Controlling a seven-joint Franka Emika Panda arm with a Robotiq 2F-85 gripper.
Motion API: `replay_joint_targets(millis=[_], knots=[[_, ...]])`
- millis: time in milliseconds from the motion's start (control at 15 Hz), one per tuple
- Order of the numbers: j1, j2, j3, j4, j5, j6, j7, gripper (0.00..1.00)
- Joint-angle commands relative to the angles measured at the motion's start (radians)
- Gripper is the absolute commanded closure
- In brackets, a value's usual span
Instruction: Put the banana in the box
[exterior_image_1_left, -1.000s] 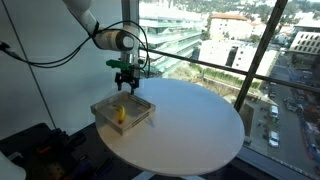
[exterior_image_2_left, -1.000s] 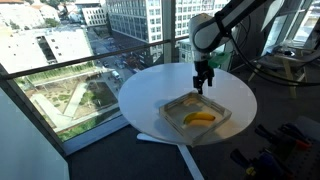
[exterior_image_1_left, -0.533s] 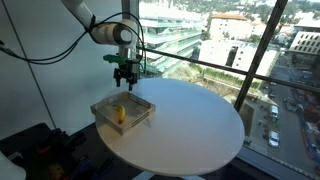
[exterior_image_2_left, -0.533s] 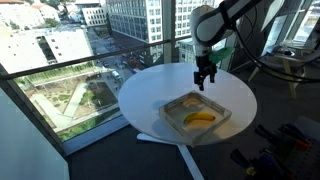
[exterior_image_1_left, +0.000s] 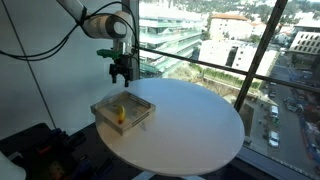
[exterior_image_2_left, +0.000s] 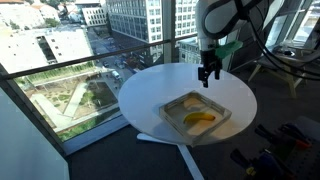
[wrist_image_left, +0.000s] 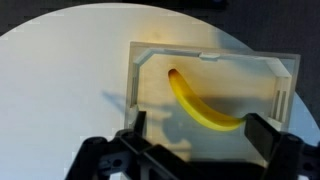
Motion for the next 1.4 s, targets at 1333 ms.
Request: replay_joint_targets(millis=[1333], knots=[[-0.005,-0.418,0.017,-0.312,0.057,0.038,0.064,0.00]])
